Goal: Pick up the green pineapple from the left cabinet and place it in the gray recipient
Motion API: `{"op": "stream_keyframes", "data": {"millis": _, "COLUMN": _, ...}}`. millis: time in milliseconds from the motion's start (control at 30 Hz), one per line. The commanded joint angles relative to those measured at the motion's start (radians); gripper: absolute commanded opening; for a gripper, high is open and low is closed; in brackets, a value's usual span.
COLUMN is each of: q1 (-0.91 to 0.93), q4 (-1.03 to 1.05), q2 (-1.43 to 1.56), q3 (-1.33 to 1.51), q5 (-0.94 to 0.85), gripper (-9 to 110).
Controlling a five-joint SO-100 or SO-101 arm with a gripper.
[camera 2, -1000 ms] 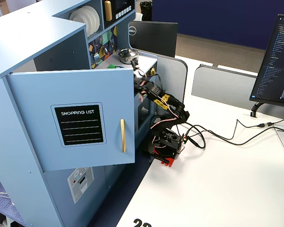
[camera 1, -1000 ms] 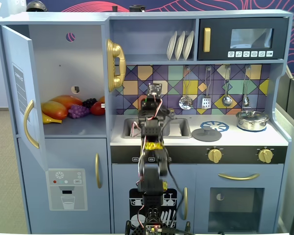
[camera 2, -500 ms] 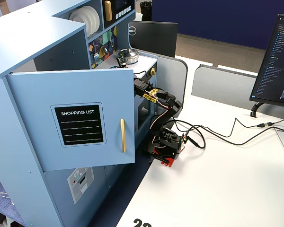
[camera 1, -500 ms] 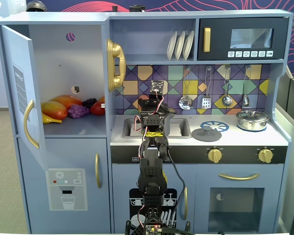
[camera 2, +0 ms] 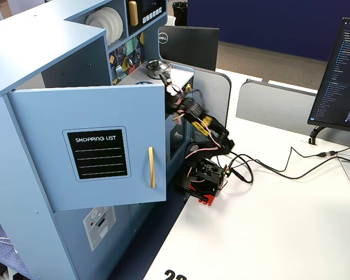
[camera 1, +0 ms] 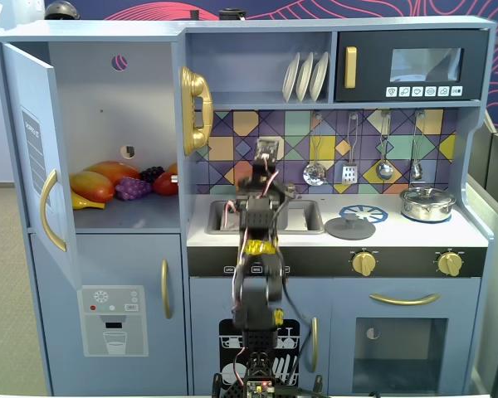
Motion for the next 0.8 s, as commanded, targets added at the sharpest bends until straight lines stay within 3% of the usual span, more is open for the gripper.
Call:
{"op": "stream_keyframes", "data": {"millis": 0, "q1": -0.025, "q4": 0.261, "q2": 0.195, "q3": 0.048, "q5": -0.103, "gripper": 8}}
{"op": "stream_keyframes", "data": {"millis": 67, "q1": -0.041, "q4": 0.379, "q2": 0.227, "q3": 0.094, "q5": -0.187, "gripper": 2}}
{"op": "stream_keyframes", "data": {"millis": 200, "q1": -0.051, "q4": 0.454, "q2": 0.293, "q3": 0.284, "q5": -0.15, "gripper": 0}}
{"op": "stream_keyframes", "data": {"millis": 467, "q1": -0.061, "q4": 0.281, "q2": 0.399, "q3": 0.721, "q5": -0.066, "gripper": 0}}
{"op": "stream_keyframes", "data": {"millis": 700, "q1": -0.046, "q4": 0.057, "q2": 0.465, "q3": 0.98, "q5": -0.029, "gripper": 2}}
{"op": "stream_keyframes", "data": {"millis": 767, "q1": -0.051, "q4": 0.075, "q2": 0.499, "q3": 1.0, "q5": 0.0, "gripper": 2}}
